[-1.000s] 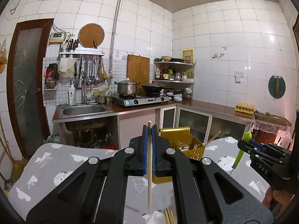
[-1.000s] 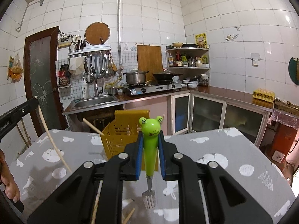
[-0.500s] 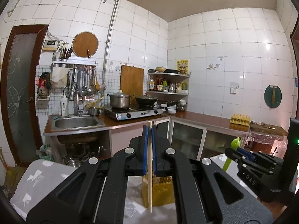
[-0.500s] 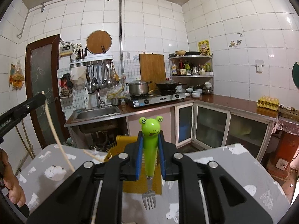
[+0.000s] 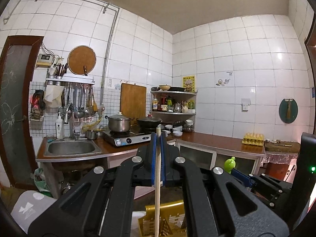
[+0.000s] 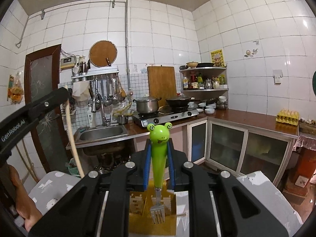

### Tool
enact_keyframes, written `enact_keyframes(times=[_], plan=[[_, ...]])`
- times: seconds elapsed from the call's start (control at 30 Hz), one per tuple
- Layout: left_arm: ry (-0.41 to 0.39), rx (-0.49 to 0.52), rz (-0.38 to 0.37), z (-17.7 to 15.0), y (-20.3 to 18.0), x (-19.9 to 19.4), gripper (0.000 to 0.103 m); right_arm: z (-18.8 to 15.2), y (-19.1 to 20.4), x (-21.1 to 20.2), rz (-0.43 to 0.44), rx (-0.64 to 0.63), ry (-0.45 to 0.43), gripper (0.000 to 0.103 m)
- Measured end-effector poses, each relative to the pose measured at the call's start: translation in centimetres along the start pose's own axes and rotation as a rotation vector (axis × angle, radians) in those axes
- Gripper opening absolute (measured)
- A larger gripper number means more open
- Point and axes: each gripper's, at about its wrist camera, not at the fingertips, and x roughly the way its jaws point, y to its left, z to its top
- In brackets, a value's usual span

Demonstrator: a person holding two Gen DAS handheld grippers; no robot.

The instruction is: Organize utensils

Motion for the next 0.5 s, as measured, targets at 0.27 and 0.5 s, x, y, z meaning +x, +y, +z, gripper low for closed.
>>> enact_keyframes(times=[0.27,0.5], plan=[[0.088,-0.019,0.019,-4.5,1.4,6.5,0.003,-2.8,-1.3,5.0,-0.023,0.031,0.059,0.016],[0.215,-0.030,0.043,-9.5,3.3,9.3,0.003,-6.5,-1.4,8.7,-0.042,0.009,0.158,0.016]])
